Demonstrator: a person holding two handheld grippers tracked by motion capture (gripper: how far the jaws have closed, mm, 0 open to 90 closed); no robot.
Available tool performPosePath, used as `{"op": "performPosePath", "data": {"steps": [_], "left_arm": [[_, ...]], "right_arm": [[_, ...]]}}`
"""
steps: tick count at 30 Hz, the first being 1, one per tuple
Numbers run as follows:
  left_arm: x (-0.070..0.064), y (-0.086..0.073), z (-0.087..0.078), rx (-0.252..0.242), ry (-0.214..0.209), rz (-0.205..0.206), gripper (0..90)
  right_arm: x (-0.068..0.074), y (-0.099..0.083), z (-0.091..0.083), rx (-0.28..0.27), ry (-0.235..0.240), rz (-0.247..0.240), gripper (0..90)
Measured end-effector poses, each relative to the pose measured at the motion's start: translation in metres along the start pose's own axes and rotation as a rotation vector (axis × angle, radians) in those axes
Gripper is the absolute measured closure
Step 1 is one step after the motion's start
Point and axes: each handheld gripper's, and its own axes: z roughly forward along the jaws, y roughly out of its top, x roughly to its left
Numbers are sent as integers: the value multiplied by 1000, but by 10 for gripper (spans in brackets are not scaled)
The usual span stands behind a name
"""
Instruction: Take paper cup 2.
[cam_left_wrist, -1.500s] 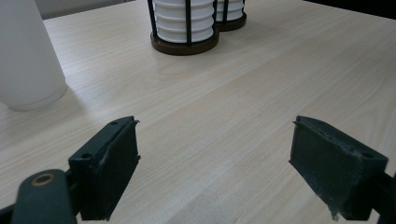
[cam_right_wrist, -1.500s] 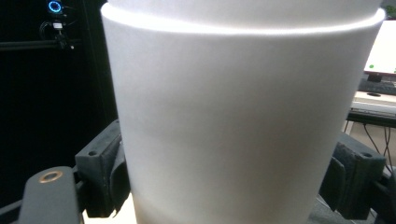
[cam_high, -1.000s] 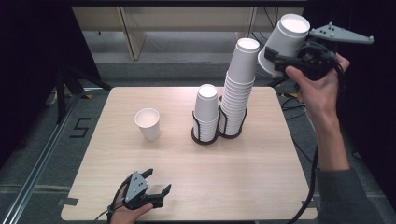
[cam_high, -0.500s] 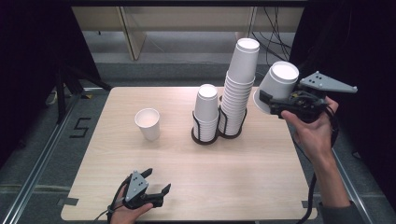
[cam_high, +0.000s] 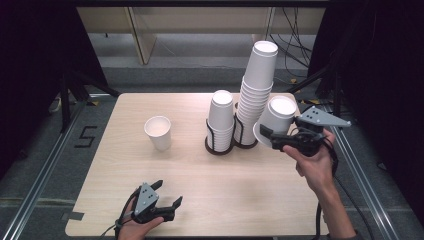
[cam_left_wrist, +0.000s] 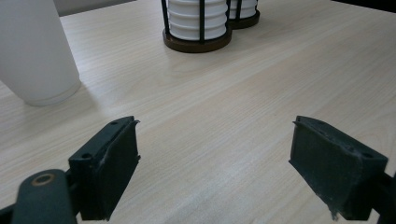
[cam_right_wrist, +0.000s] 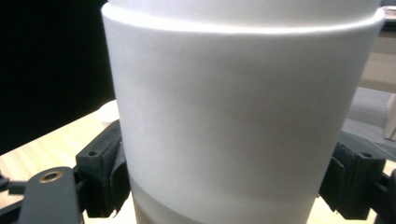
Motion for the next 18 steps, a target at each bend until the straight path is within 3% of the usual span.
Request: {"op": "performPosePath", "data": {"steps": [4,7,9,12,18], "left_arm": [[0,-1,2,-8,-6,-12,148],[1,-1,2,-8,-6,-10,148],[0,-1,2,-10,-4,-7,148],[0,0,0,1,-1,9,148],[0,1,0,-4,-1,7,148]], "right_arm": [[9,-18,8,-18,41,7,178],[15,-27,13,2,61,-11,178],[21,-31,15,21,79,5,178],[24,-39,20,23,72,-25,178],[32,-53,31,57,103,-8,177]]}}
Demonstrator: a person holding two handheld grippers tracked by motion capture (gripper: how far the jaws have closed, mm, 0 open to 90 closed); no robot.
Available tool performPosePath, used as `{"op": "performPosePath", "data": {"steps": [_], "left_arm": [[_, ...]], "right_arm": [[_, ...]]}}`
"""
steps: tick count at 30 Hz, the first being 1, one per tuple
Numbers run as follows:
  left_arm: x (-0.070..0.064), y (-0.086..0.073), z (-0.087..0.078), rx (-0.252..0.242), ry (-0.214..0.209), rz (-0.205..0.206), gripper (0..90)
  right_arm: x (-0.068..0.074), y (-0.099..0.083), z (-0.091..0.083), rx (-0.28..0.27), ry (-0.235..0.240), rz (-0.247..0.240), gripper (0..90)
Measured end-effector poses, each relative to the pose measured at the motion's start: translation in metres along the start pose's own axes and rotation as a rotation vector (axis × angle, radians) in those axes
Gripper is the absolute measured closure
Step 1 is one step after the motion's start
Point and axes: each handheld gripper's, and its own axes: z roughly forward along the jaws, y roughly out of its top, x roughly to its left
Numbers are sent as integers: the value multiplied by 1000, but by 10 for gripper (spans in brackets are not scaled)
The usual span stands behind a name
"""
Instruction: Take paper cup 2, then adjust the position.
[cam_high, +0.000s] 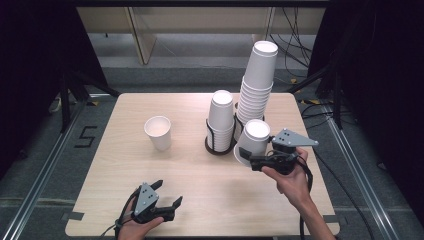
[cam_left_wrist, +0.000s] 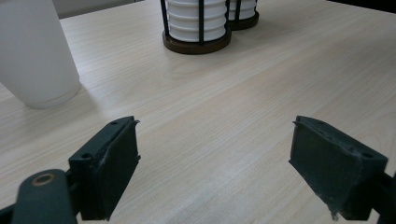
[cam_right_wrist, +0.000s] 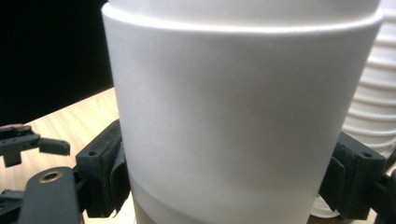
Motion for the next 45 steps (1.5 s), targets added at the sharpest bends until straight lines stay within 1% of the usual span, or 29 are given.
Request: {"op": "performPosePath", "data": {"steps": [1,2,3,4,6,7,10,14,16,17,18,22,23,25,29,30,31,32,33,34,35,37,38,39,40,41,43,44,45], "left_arm": [[0,0,0,0,0,-1,148],[0,0,0,2,1,1,148],[0,0,0,-4,-3,-2,148],[0,0,1,-7,-4,-3,148],[0,0,0,0,-1,-1,148],[-1,0,1,-2,-3,-3,148],[0,0,0,-2,0,0,148],[0,0,0,1,-1,2,148],[0,0,0,-1,0,0,148],[0,0,0,0,-1,0,148],[0,0,0,2,-2,2,148],[0,0,0,-2,-2,-2,148],[-1,0,1,0,-6,-2,148],[-1,0,0,-3,-5,-2,148],[-1,0,0,-1,-5,-2,148],[-1,0,0,-2,-6,-2,148],[-1,0,0,-5,-6,-4,148],[-1,0,0,-3,-7,1,148],[-1,0,0,-8,-10,0,148],[-1,0,0,-7,-9,0,148],[-1,0,0,-8,-7,-3,148],[0,0,0,-7,-7,-1,148],[0,0,0,-11,-10,-2,148],[0,0,0,-10,-8,-3,148],[0,0,0,-16,-14,-5,147],[-2,1,0,-16,-16,-8,147],[-3,2,0,-32,-25,-7,146],[-4,3,2,-44,-41,-9,146],[-5,3,2,-38,-41,-3,146]], "right_arm": [[0,-2,3,-4,21,-10,177],[1,-4,4,-3,25,-7,177],[1,-5,5,3,14,-24,177],[3,-7,6,8,21,-10,177],[4,-10,9,2,29,-20,177],[5,-11,11,4,47,-16,178],[8,-15,14,10,51,-20,177],[14,-19,19,30,63,-15,177],[17,-22,22,38,90,-10,177],[20,-23,23,53,86,-3,177],[19,-24,25,39,91,-32,177],[26,-30,32,54,123,-22,177],[28,-32,33,53,113,-34,177],[31,-34,34,69,132,-28,177],[36,-38,39,65,151,-58,177],[39,-39,39,82,161,-30,176],[39,-40,41,80,175,-47,177],[41,-41,42,83,181,-28,176],[42,-41,41,91,166,-39,177],[42,-41,42,86,173,-49,177],[43,-42,42,91,173,-31,176],[45,-43,42,101,181,-32,176],[45,-44,45,85,198,-39,176],[46,-44,43,104,178,-27,176],[47,-45,45,94,188,-34,176],[47,-45,45,114,184,-34,175],[48,-46,48,102,202,-50,176],[49,-47,49,110,204,-47,176],[51,-48,50,107,212,-26,176]]}}
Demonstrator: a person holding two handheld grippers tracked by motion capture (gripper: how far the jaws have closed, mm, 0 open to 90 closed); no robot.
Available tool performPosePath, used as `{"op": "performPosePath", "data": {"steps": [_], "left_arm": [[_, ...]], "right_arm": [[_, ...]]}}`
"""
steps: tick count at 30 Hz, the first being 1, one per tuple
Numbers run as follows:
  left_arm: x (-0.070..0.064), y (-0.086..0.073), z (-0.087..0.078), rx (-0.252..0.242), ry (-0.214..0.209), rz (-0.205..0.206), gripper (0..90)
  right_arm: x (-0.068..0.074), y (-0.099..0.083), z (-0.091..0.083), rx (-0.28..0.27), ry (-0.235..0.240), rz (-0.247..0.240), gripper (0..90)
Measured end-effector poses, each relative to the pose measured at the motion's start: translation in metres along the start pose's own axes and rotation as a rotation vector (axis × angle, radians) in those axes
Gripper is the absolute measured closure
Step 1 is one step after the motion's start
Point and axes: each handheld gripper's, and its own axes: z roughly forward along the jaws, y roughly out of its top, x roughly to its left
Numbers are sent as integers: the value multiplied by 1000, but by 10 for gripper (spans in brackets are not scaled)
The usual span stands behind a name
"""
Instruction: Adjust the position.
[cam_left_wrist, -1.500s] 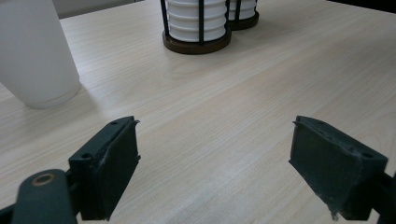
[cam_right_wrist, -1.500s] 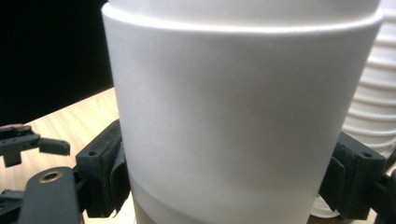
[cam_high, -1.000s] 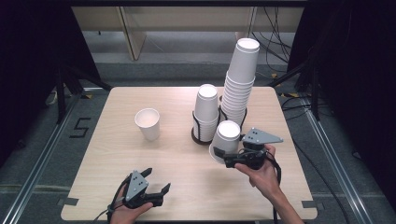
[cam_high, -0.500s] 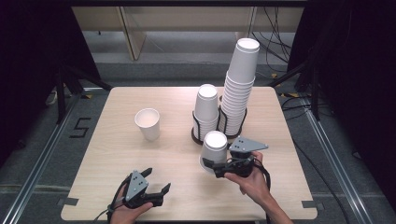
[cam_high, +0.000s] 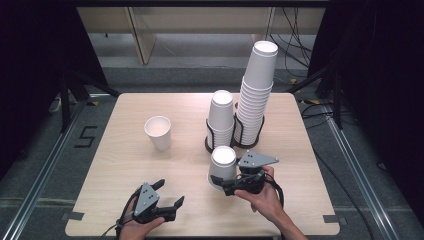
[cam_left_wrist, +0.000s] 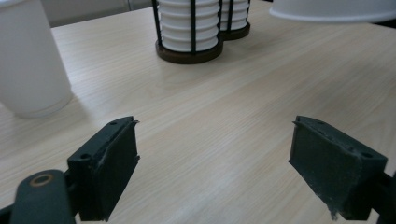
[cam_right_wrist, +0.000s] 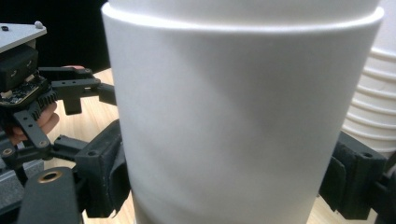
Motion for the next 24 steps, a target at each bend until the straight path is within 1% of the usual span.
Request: {"op": "performPosePath", "data": {"steps": [1,2,3,4,5,6,7,8,9,10,11,12,13,14,16,17,18,20,21,22,23,24], "left_arm": [[-3,0,2,-10,-18,-6,146],[-5,0,3,-17,-34,-4,146],[-8,0,5,-32,-52,-4,146],[-10,0,5,-38,-62,2,146],[-13,1,7,-54,-74,7,145],[-15,2,8,-56,-75,8,146],[-16,3,8,-54,-73,13,146],[-18,4,9,-66,-81,8,146],[-20,4,11,-75,-93,8,146],[-22,5,12,-85,-102,4,146],[-24,6,14,-90,-114,5,146],[-26,6,15,-102,-126,6,146],[-28,7,17,-111,-140,4,146],[-30,8,17,-106,-142,10,146],[-33,9,19,-113,-153,11,146],[-34,10,20,-115,-153,10,146],[-35,10,22,-135,-157,0,145],[-35,10,22,-135,-157,-2,145],[-36,10,22,-139,-158,-5,145],[-36,11,22,-128,-154,-4,145],[-36,11,22,-125,-155,-3,145],[-36,11,22,-125,-154,-3,145]], "right_arm": [[-1,0,1,-2,-8,-26,176],[1,-1,3,-3,7,-11,176],[2,-1,3,1,5,-7,175],[2,-1,5,-15,-3,-20,176],[4,-1,5,-6,5,-8,176],[5,-1,7,-11,18,-1,176],[5,-1,8,-15,17,-3,176],[7,-1,9,-11,34,16,176],[7,-1,10,-21,36,6,176],[9,-1,12,-24,48,18,176],[9,-1,13,-20,39,-8,176],[11,-1,15,-19,41,2,176],[12,-2,17,-25,53,3,176],[14,-2,17,-15,44,-4,176],[16,-2,22,-26,66,-5,176],[17,-2,22,-22,48,-19,176],[18,-3,25,-24,68,-12,176],[21,-3,26,-2,57,-8,176],[22,-4,28,-12,66,-16,176],[23,-4,29,-11,69,-11,177],[24,-4,31,-24,70,-12,176],[24,-4,31,-27,70,-28,177]]}}
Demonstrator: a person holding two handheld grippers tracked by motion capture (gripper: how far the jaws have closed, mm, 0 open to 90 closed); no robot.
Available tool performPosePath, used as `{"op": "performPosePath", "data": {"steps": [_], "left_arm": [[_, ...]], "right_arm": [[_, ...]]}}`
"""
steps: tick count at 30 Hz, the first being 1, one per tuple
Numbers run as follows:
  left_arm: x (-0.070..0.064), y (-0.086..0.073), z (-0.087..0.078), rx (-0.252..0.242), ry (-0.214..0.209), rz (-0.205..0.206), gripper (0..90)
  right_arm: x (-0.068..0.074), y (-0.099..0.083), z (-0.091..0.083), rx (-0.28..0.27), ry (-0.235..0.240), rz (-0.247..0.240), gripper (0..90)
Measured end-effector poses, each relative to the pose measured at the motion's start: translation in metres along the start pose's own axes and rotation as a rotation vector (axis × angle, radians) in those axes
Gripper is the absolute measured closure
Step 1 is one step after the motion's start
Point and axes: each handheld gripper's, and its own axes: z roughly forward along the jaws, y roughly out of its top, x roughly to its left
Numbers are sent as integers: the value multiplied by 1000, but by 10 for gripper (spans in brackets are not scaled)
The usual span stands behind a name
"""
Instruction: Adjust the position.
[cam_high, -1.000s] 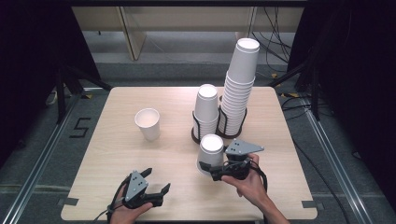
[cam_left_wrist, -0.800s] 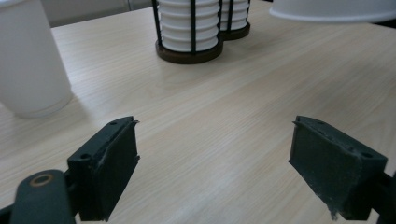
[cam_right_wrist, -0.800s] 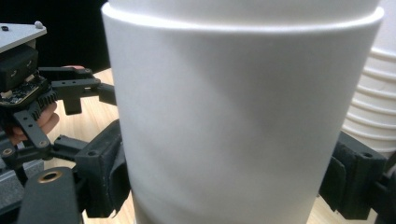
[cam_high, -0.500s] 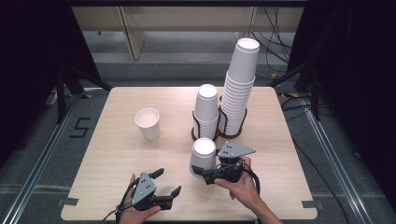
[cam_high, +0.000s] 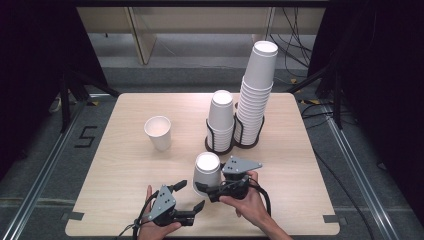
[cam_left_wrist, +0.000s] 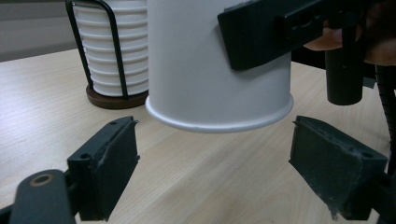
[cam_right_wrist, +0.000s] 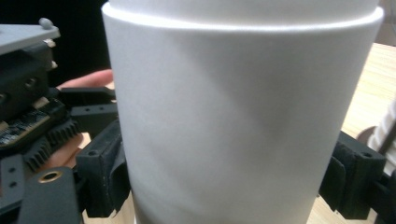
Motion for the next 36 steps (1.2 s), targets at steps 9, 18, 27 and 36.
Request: {"op": "performPosePath", "data": {"steps": [9,18,27,36], "left_arm": [[-1,0,3,-14,4,7,98],[-1,-1,5,-25,13,9,14],[-1,-1,6,-16,32,6,0],[-1,0,6,-32,35,-11,0]], "right_arm": [[12,-1,9,-2,28,-5,178],[20,0,14,-15,63,-11,178],[27,0,19,-4,77,11,178],[29,-1,22,-9,82,21,178]]}}
